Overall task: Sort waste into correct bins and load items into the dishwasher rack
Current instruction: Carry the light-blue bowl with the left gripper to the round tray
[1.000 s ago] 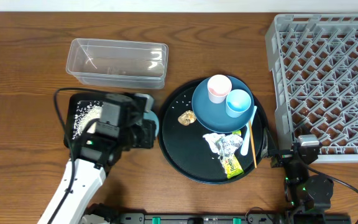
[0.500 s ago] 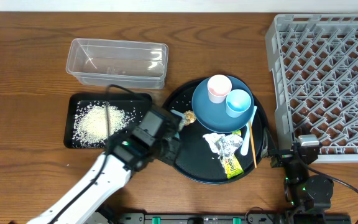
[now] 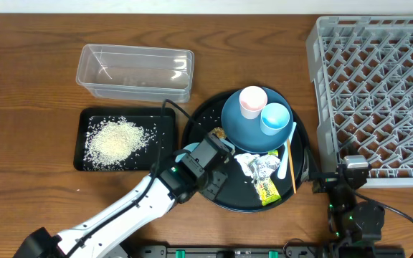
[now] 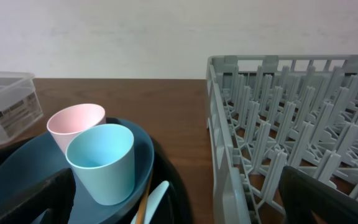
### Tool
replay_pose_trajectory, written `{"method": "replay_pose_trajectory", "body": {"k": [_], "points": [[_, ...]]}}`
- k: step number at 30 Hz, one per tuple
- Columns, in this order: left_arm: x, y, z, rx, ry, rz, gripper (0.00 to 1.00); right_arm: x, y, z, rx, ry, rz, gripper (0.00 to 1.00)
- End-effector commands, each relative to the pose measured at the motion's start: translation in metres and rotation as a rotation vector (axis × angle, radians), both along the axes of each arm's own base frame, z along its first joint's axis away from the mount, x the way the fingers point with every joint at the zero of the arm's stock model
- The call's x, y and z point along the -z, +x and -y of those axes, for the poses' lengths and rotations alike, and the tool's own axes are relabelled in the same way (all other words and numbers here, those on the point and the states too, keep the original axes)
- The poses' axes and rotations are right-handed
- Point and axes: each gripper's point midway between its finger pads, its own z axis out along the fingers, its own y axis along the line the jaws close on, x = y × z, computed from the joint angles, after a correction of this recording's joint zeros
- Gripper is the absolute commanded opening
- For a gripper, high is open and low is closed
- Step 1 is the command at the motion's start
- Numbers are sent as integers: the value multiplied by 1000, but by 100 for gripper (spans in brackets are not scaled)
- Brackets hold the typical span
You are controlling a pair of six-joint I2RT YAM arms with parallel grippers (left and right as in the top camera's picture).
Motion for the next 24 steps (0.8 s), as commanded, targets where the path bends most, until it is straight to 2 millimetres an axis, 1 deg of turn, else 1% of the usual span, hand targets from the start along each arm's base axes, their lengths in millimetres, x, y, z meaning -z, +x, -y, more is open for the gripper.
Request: {"method": "replay_pose_trajectory", "body": {"k": [1,24], "points": [[1,1,2,-10,8,12,6,2,0,3,13,-12,-4,99],[-5,8,10,-9,-29,44,6,2,0,3,13,-12,-4,99]]}}
